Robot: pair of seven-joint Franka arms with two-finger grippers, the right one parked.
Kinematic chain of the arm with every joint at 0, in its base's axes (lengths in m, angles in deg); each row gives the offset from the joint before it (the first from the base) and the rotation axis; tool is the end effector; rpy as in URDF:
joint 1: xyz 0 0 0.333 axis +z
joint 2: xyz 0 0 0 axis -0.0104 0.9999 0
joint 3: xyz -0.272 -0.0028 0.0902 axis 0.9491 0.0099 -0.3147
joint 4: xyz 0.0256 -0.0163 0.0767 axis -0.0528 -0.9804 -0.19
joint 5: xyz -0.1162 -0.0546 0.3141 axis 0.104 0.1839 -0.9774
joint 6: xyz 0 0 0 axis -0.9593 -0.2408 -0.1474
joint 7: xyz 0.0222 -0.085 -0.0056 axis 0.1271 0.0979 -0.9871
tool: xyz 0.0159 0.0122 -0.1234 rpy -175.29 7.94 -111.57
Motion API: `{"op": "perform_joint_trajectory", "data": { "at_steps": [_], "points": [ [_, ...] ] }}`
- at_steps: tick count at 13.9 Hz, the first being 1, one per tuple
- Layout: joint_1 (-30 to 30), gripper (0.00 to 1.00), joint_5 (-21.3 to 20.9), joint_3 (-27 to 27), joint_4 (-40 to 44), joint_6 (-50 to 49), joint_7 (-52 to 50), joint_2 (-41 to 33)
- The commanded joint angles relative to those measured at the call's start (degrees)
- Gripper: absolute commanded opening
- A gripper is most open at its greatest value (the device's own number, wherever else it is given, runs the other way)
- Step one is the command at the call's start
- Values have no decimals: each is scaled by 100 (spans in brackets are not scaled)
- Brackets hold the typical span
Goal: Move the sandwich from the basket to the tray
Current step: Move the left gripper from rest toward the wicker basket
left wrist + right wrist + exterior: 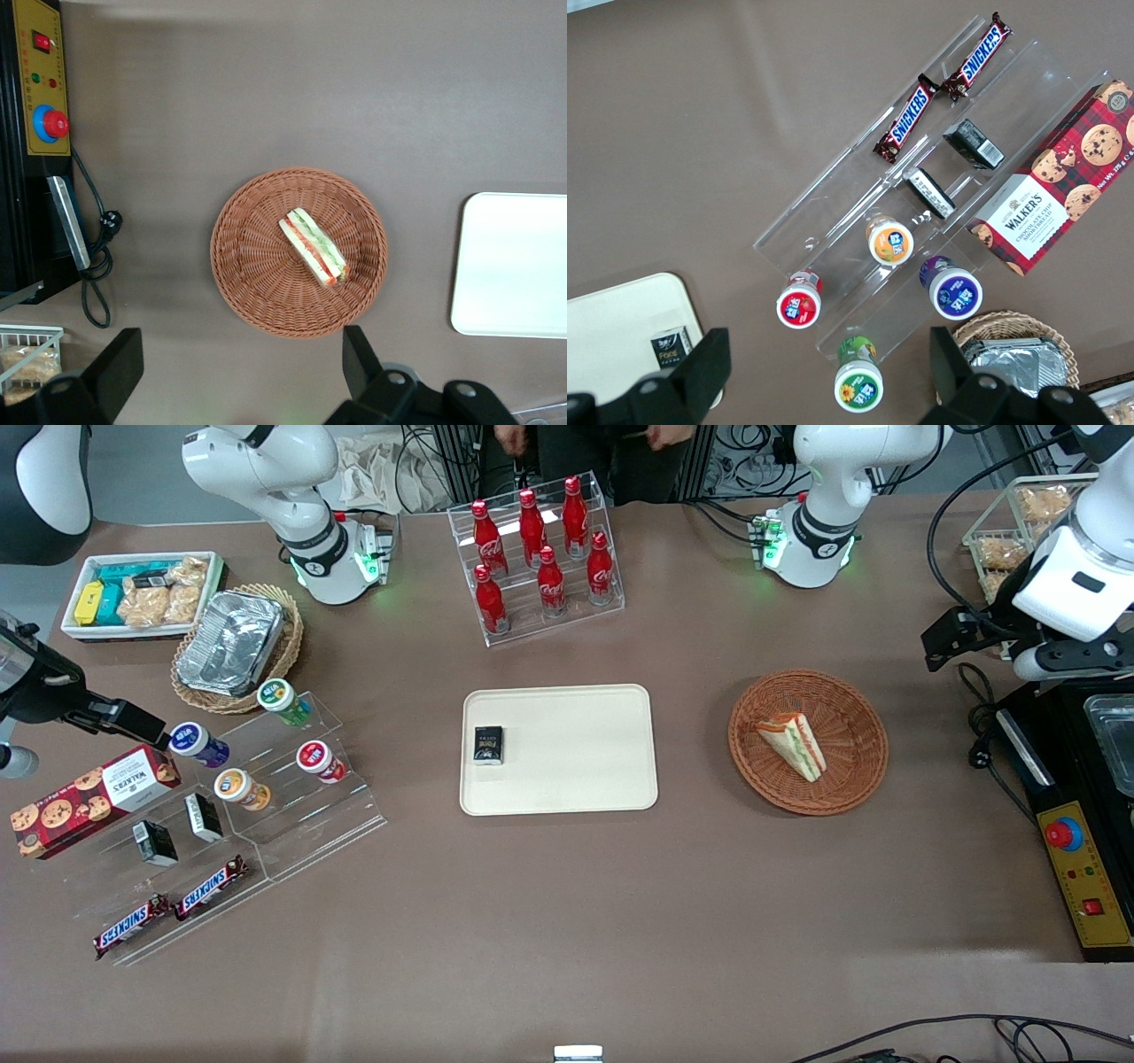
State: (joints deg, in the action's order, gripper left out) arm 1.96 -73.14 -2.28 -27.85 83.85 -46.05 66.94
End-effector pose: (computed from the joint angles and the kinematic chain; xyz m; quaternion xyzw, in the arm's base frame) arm 0.4713 -0.0553 0.5878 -0.9994 -0.0273 -0.0018 0.0195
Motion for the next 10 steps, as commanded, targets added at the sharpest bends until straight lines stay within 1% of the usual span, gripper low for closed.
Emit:
{"op": "perform_joint_trajectory", "data": {
  "at_steps": [1, 4, 6, 7, 8, 10],
  "points": [
    [53, 100, -115, 57, -107, 67, 74, -134],
    [26, 100, -150, 57, -159, 41, -49, -125],
    [17, 100, -89, 57, -159, -21, -416, -143],
    [-17, 100, -97, 109, -246, -65, -810, -178],
    [-157, 100, -150, 179, -386, -65, -1310, -265],
    [-421, 100, -115, 198, -755, -127, -2312, -449]
  ]
}}
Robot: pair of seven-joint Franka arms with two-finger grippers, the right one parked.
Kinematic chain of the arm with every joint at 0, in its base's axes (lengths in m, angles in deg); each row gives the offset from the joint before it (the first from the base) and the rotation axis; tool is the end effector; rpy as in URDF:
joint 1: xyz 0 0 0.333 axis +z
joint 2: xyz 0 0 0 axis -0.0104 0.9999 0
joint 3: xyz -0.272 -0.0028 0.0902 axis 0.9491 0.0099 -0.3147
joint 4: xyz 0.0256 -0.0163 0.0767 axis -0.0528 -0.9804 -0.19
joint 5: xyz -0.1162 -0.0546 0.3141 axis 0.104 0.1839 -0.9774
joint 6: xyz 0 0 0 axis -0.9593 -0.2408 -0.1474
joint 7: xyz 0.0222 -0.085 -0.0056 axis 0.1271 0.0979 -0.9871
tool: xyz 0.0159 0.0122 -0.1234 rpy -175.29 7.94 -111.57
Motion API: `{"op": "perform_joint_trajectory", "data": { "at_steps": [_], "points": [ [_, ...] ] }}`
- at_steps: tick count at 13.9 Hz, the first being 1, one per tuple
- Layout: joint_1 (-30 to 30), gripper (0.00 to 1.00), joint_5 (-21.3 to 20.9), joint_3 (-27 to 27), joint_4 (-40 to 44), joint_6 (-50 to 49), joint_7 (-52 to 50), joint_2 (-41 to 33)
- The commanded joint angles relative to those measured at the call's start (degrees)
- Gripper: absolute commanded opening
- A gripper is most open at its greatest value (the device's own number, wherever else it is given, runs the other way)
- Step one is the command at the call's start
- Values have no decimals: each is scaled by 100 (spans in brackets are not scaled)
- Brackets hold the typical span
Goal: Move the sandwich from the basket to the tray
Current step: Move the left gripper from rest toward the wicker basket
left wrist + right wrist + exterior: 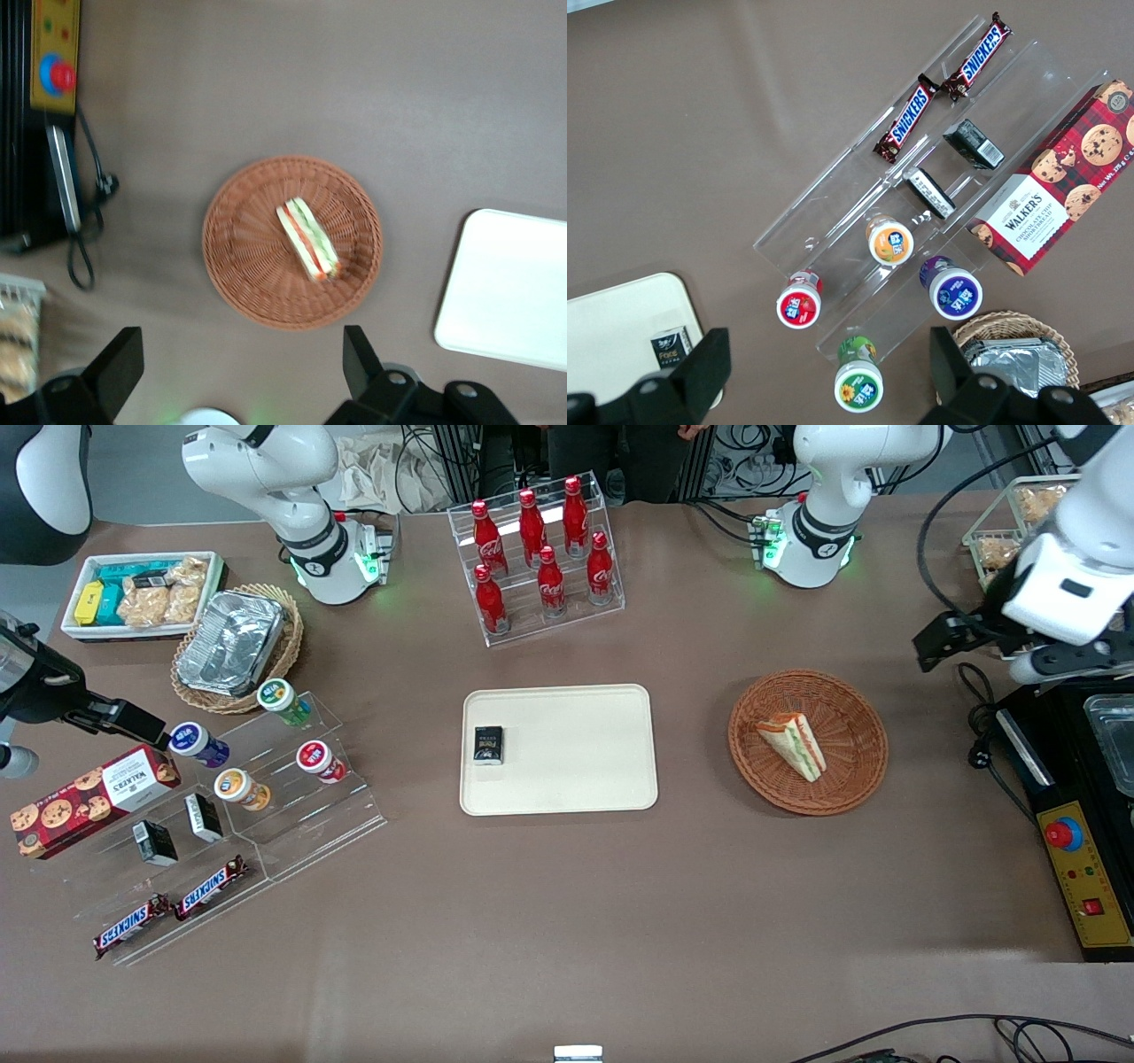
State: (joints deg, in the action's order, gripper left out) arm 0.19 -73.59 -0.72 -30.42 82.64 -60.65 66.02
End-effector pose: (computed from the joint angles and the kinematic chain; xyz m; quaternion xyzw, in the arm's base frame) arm 0.4590 -0.0809 0.5748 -0.9914 -0.1256 0.0174 0.0327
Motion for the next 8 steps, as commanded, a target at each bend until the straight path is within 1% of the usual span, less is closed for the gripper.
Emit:
{"op": "perform_joint_trajectory", "data": {
  "at_steps": [1, 4, 6, 8],
  "points": [
    [-315, 100, -27, 51, -579, 11, -1135, -394],
    [-560, 100, 17, 95, -684, 11, -1865, -412],
    [-684, 100, 140, 148, -851, 20, -2095, -474],
    [-842, 100, 149, 157, -949, 169, -2577, -448]
  ]
}}
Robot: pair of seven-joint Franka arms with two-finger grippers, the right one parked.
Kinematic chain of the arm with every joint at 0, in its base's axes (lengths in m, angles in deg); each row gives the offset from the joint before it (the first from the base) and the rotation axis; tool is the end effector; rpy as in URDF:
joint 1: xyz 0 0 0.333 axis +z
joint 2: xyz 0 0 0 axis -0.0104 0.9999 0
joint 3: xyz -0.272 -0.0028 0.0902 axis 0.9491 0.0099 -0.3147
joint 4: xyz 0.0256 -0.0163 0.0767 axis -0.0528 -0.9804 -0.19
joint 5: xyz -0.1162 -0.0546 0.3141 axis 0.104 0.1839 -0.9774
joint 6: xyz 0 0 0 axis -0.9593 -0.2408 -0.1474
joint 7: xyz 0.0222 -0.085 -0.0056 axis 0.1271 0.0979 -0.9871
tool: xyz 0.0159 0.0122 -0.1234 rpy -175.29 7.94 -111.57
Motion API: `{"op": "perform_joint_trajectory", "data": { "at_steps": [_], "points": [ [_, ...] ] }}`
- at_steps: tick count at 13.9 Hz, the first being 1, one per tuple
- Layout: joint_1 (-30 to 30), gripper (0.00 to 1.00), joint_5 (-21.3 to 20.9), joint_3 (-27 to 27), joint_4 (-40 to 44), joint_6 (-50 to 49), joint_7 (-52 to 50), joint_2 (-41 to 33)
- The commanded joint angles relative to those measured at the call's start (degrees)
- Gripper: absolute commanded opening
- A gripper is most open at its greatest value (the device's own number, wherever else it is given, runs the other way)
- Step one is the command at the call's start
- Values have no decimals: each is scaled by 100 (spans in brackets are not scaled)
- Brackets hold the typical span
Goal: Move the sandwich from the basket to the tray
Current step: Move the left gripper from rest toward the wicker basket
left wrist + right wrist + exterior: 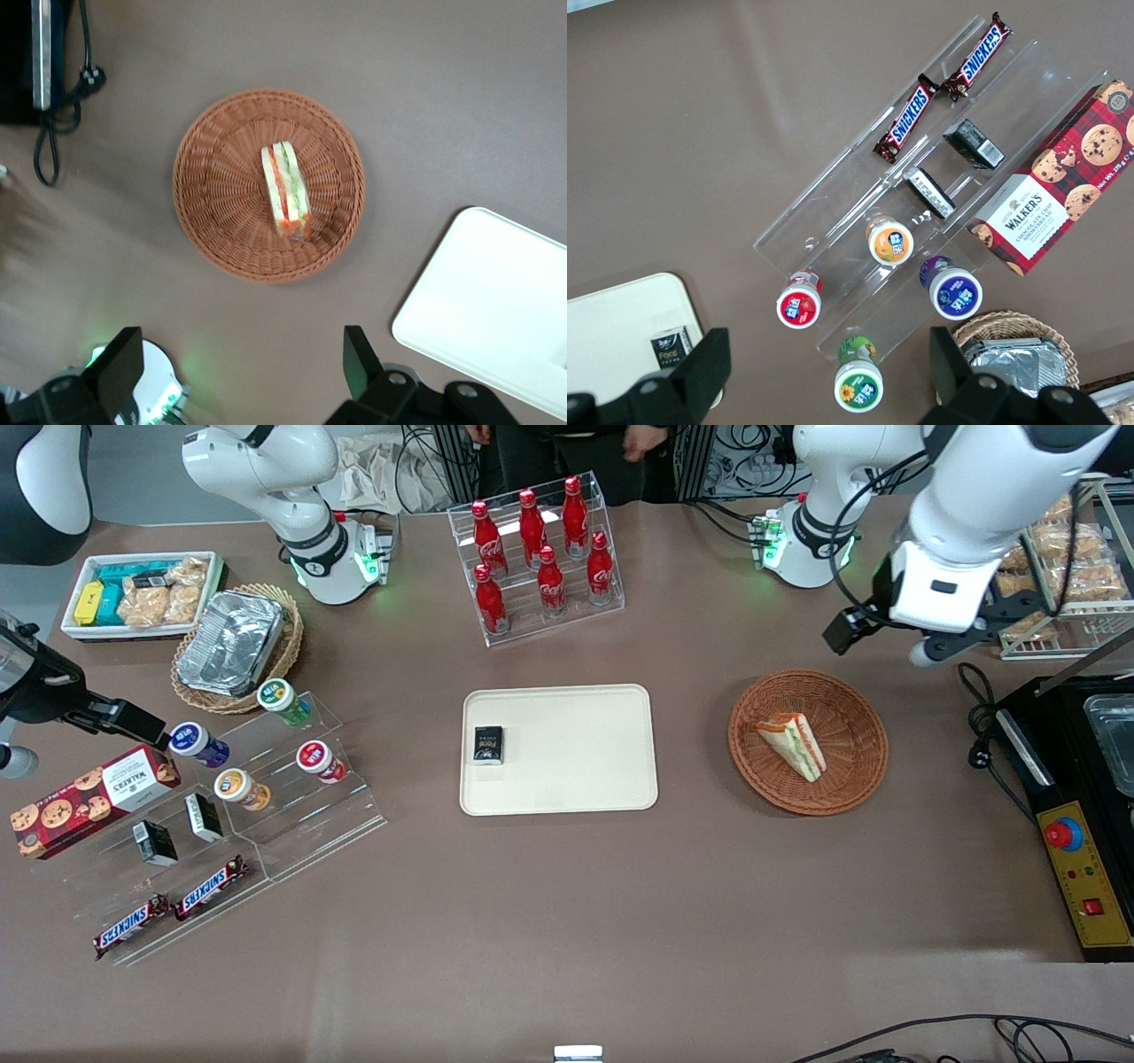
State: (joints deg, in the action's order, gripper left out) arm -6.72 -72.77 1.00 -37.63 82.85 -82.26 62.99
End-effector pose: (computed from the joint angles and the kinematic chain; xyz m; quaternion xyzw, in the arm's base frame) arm 0.4219 -0.1462 0.5467 -0.9691 -0.2376 0.0384 0.0550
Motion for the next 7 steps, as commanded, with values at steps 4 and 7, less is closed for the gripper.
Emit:
{"op": "perform_joint_trajectory", "data": {
  "at_steps": [4, 7],
  "points": [
    [-231, 100, 67, -16, -613, 500, -1084, -65],
    [-231, 100, -20, -25, -1174, 1026, -1393, -3]
  ]
}}
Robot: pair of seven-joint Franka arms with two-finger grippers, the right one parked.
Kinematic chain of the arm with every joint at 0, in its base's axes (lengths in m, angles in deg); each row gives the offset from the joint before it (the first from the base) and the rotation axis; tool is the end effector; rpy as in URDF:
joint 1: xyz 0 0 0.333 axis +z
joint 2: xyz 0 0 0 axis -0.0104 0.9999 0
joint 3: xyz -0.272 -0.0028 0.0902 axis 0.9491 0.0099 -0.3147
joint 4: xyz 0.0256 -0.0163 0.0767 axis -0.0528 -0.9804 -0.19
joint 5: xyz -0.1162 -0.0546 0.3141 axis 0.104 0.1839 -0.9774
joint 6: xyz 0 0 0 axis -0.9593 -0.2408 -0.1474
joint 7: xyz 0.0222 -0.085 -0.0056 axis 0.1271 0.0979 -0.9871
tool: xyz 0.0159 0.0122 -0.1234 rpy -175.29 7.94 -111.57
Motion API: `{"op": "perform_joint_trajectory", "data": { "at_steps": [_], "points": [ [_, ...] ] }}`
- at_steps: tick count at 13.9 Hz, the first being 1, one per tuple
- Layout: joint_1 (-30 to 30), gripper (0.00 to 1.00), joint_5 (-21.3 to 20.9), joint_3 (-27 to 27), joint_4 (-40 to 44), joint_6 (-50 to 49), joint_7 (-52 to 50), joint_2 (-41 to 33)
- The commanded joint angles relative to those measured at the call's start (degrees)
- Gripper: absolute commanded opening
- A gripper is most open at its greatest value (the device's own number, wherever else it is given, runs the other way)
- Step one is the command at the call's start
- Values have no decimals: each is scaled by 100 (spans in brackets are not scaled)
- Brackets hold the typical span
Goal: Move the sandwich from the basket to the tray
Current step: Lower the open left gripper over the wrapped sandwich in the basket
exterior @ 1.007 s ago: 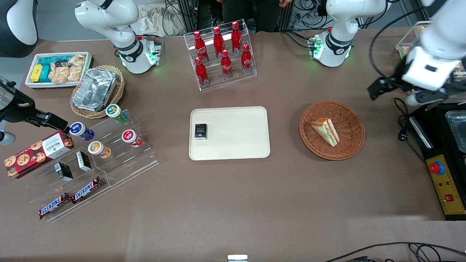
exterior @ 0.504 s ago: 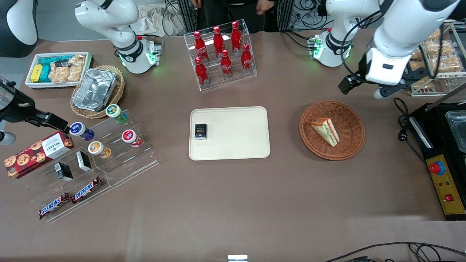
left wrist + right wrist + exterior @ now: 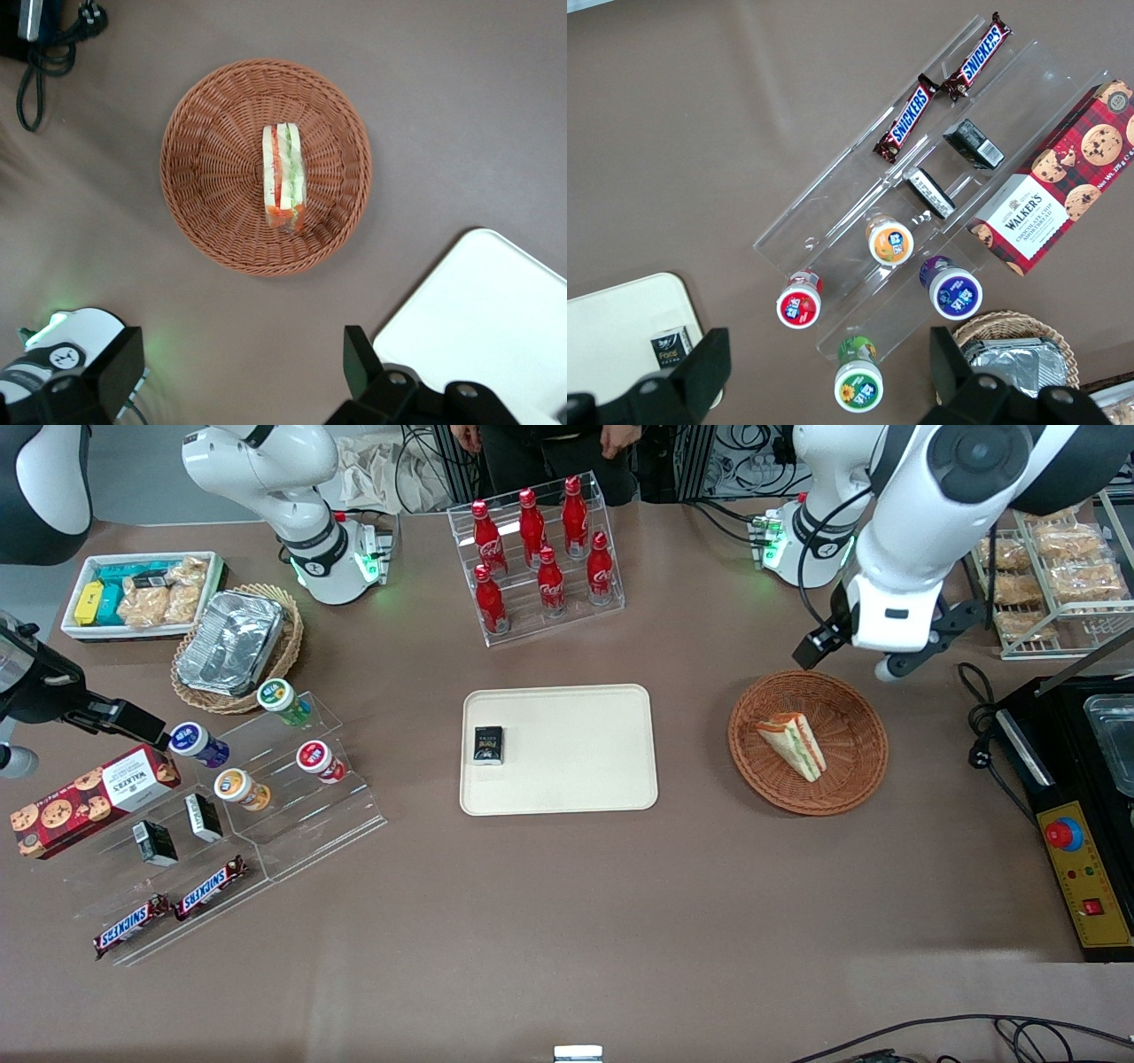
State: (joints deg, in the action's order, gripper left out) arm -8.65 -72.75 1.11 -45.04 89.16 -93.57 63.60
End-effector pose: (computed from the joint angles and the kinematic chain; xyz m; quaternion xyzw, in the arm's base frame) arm 0.4200 -0.1607 0.4970 -0.9461 -0.3137 0.0440 0.0674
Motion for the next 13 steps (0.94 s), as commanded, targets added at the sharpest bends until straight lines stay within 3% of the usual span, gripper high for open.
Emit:
{"op": "perform_joint_trajectory", "data": {
  "at_steps": [1, 5, 9, 13],
  "points": [
    [-47, 100, -40, -35, -636, 684, -419, -64],
    [-56, 100, -66, -35, -1024, 1538, -903, 251],
    [-135, 100, -628, -44, -1367, 1802, -1009, 726],
    [-83, 100, -717, -79, -2052, 2688, -1027, 762]
  ]
}}
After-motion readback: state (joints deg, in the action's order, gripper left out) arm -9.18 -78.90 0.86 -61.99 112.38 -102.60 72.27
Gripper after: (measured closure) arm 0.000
